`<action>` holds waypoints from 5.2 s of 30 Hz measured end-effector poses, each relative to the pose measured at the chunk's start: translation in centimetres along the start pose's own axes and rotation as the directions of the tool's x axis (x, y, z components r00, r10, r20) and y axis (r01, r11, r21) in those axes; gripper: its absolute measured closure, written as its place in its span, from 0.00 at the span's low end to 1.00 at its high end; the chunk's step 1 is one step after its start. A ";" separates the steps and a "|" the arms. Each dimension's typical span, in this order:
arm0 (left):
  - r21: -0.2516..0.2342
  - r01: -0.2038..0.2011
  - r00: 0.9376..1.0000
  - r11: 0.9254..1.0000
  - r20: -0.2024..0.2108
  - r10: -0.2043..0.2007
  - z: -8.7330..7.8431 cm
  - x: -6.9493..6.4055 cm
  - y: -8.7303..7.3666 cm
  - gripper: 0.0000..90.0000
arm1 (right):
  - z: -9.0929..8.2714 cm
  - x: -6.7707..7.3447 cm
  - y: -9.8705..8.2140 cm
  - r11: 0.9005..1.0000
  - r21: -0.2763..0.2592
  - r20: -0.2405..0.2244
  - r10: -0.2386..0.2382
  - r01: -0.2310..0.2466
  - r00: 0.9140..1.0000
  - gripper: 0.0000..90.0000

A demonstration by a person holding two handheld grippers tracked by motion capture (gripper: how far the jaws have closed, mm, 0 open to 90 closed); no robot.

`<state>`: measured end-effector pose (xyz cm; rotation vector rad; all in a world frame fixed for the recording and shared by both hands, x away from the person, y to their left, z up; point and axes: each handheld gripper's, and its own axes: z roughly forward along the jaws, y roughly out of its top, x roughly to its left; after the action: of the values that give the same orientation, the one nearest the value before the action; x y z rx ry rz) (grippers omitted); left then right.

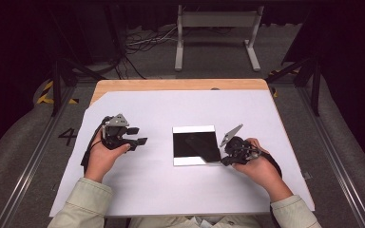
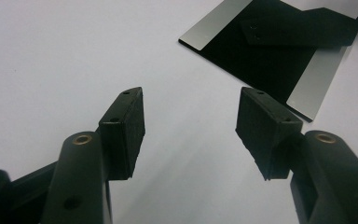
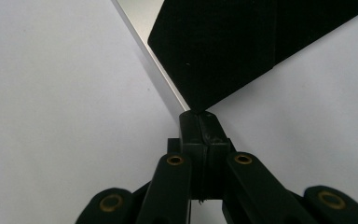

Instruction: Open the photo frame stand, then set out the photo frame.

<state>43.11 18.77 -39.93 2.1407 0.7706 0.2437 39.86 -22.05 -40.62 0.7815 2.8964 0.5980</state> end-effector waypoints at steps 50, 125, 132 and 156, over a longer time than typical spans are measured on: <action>0.005 -0.003 1.000 1.000 0.022 0.002 0.3 -0.1 -0.1 0.46 | -3.2 -0.9 -0.5 0.908 -0.400 -0.065 0.104 -0.122 0.992 0.95; -0.032 0.050 0.999 0.998 0.019 -0.049 -0.7 0.3 -0.8 0.43 | -3.6 -7.2 3.0 0.809 -0.250 -0.310 0.453 -0.532 0.836 0.65; -0.028 0.054 0.998 0.998 0.016 -0.053 -0.6 0.2 -0.9 0.43 | -2.6 -7.1 3.3 0.799 -0.200 -0.335 0.488 -0.567 0.806 0.68; -0.020 0.050 0.999 0.999 0.012 -0.050 -0.5 0.2 -0.9 0.43 | 0.3 -6.7 3.8 0.761 -0.083 -0.422 0.558 -0.643 0.715 0.61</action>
<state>42.67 19.67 -40.30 2.0995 0.8108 0.2115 47.48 -22.25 -39.53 1.7828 2.7423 1.2364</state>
